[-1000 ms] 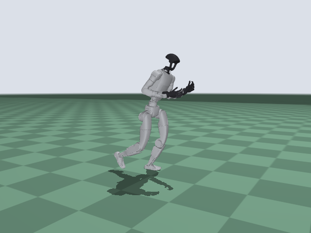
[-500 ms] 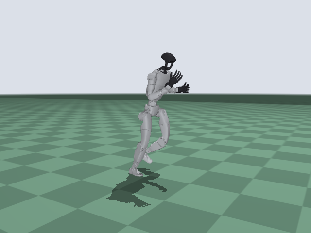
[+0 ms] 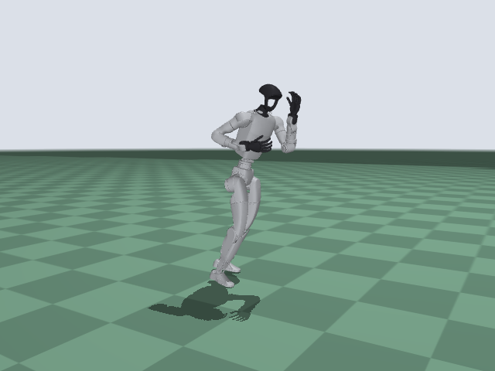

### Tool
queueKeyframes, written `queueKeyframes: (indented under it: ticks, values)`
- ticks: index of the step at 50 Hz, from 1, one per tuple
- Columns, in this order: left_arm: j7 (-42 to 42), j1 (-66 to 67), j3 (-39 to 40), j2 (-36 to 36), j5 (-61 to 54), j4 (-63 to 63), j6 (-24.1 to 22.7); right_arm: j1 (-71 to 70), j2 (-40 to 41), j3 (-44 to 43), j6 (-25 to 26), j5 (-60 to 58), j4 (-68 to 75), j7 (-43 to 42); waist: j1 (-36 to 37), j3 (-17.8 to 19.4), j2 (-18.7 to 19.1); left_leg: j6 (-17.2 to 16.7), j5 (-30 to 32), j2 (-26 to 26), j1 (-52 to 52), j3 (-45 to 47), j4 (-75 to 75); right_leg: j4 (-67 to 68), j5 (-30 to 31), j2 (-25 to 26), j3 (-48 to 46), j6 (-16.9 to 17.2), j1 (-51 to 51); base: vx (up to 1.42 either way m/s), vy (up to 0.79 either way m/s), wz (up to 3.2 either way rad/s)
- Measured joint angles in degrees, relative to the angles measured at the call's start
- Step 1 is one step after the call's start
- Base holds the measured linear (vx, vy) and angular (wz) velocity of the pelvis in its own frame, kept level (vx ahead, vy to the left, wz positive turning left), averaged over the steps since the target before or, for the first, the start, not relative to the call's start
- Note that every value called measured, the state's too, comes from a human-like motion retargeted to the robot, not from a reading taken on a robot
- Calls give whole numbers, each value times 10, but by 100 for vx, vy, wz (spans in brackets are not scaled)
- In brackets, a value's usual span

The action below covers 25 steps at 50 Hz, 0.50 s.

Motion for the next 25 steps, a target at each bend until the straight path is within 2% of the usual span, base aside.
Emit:
queueKeyframes:
  ticks: [3,5,7,9,10,11,13,15,17,20,23,25]
  values:
    - [27,-26,-21,4,-26,25,8,12,-12,-10,29,24,33,1,-62,5,-3,1,100,-14,90,-38,-65,-239,54,-2,-1,42,11,137,-31,65]
    - [17,3,-32,3,-64,49,0,-8,4,13,36,25,60,3,-77,15,-17,27,154,-24,153,-65,-82,-304,64,-4,8,62,19,141,-35,-13]
    - [-18,75,-27,-5,-116,69,-20,-56,33,46,27,15,94,3,-65,26,-38,69,177,-47,176,-82,-9,-293,85,-6,36,54,39,136,-32,-80]
    - [-59,179,-13,-17,-145,76,-26,-124,63,77,21,-36,121,-11,-35,34,-47,95,147,-60,131,-68,160,-232,60,-2,67,21,52,128,-26,-111]
    - [-81,241,-5,-24,-155,76,-25,-165,79,94,22,-69,134,-19,-18,38,-44,102,118,-56,93,-53,261,-188,25,5,79,2,52,124,-20,-99]
    - [-104,316,3,-29,-192,71,-29,-216,111,110,3,-39,141,-38,-3,40,-38,110,86,-42,47,-39,351,-142,-16,12,85,-10,47,123,-17,-81]
    - [-159,470,16,-30,-287,60,-36,-325,159,124,-30,-32,143,-81,33,37,-33,132,37,-19,-45,-16,491,-75,-76,20,92,-20,47,124,-14,-53]
    - [-220,616,18,-2,-406,41,-37,-428,197,103,-48,-29,126,-107,88,15,-39,151,8,-9,-132,8,552,-59,-96,18,99,-14,64,129,-12,-47]
    - [-267,729,16,59,-502,16,-31,-508,214,69,-61,-28,100,-126,172,-18,-63,157,-5,-20,-196,35,519,-93,-73,7,119,6,100,135,-8,-73]
    - [-326,843,40,146,-598,-4,-15,-595,197,44,-80,-74,78,-172,307,-51,-115,149,6,-44,-239,87,336,-167,17,-19,161,48,161,139,3,-104]
    - [-335,863,78,157,-609,-6,-9,-640,160,33,-75,-148,94,-214,399,-57,-132,107,36,-59,-209,108,45,-232,129,-25,206,69,241,143,21,-97]
    - [-300,806,94,149,-526,-12,-25,-653,142,21,-69,-201,111,-242,435,-40,-113,67,54,-60,-169,101,-100,-269,187,-16,239,65,325,144,33,-35]
